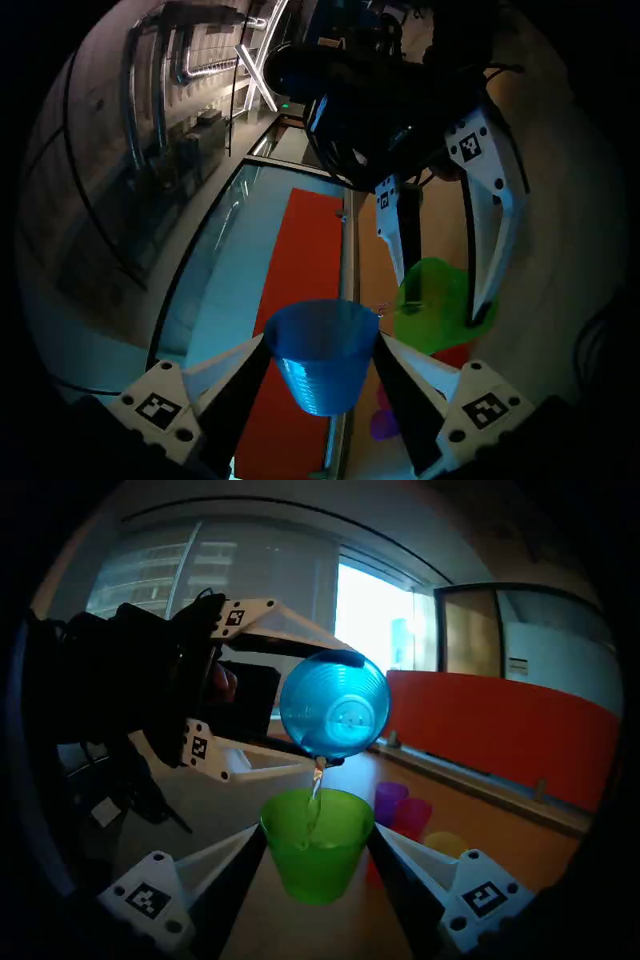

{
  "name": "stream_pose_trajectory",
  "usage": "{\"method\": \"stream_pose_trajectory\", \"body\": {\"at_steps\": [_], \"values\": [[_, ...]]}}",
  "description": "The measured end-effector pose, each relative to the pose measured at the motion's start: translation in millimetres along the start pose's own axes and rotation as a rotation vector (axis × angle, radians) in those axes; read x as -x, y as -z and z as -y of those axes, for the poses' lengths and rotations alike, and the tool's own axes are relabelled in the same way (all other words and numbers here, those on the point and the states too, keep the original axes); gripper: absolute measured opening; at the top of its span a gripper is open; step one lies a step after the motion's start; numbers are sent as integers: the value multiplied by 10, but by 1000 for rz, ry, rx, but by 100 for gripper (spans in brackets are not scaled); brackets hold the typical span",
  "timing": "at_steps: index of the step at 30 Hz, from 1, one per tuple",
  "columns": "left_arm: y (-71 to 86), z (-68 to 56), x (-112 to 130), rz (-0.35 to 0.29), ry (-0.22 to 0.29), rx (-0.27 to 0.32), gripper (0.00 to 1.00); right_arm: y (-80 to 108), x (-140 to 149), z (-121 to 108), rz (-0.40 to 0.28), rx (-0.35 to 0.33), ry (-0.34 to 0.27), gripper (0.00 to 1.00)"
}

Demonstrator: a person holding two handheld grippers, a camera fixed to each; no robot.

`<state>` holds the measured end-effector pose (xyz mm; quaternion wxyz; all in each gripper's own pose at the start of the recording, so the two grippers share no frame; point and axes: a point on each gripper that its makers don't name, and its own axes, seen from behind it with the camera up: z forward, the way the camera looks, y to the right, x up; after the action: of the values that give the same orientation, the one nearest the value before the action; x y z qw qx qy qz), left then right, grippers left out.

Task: Pour water

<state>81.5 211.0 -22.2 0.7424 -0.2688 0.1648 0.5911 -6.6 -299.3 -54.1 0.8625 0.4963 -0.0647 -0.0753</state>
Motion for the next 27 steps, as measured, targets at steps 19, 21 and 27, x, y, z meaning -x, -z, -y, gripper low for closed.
{"method": "stream_pose_trajectory", "body": {"at_steps": [19,21,27], "values": [[-60,55,-20,-11,-51,-9,86,19,6,-13,-3,4,-2,91],[-64,63,-23,-12,-64,-8,86,17,3,-14,-4,4,-3,91],[-57,67,-47,-14,-93,-8,86,11,-9,-9,-8,4,-7,91]]}}
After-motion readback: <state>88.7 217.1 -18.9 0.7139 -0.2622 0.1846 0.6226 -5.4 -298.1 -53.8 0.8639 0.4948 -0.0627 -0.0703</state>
